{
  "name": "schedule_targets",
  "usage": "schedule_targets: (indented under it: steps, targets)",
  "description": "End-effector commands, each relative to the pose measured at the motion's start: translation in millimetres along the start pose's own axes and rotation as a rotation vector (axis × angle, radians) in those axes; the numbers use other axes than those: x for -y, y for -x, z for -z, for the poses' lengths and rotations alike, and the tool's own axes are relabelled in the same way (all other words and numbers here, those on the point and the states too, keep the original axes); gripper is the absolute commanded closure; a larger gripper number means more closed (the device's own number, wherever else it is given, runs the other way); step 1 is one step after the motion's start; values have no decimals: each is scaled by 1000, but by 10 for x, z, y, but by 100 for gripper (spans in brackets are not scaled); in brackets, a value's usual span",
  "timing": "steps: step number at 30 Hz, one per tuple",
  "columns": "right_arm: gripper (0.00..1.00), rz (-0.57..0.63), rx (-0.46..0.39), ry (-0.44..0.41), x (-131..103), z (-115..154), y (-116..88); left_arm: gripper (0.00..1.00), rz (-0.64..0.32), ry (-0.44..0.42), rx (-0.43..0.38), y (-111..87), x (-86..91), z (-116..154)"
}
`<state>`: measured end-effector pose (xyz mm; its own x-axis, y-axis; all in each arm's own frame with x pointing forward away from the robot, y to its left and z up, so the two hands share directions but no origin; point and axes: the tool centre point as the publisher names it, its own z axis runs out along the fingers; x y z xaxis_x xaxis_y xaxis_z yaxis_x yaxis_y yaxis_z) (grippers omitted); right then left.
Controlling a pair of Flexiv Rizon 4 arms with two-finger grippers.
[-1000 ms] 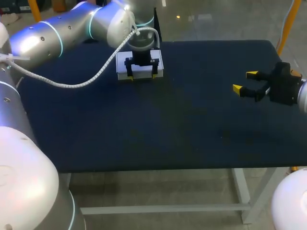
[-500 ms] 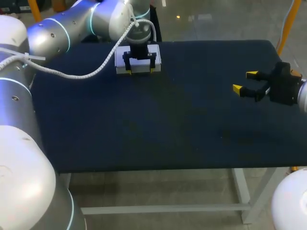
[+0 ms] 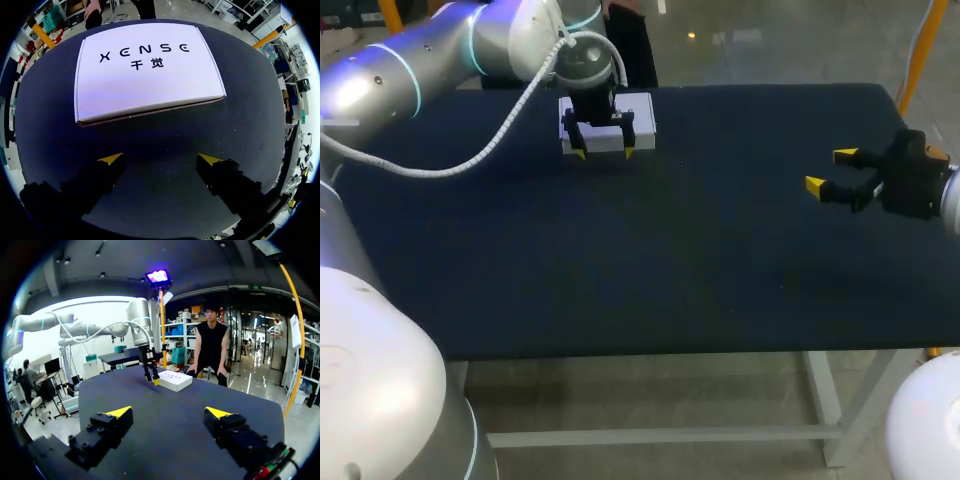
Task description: Assemble the packaging by folding the flat box into shape, placing the metal phone stand inside, and closing the box properly
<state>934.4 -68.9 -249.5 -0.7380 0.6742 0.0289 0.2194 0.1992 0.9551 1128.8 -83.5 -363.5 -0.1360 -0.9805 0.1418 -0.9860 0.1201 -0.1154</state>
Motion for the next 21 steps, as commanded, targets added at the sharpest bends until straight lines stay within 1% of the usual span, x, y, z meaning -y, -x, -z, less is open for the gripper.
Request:
schedule_targets:
  steps: [1,10,16,18,21]
  targets:
    - [0,2,-1,7,13,0,1,0,-29,-310,-52,121,-774,365]
    - [0,2,-1,7,13,0,1,0,-128,-396,-155,243,-1125,520]
    - [0,2,-1,7,13,0,1,0,-182,-450,-202,288,-1291,583]
    - [0,2,-1,7,13,0,1,0,-204,-466,-228,306,-1335,599]
    - [0,2,-1,7,13,0,1,0,-211,-493,-260,345,-1381,634]
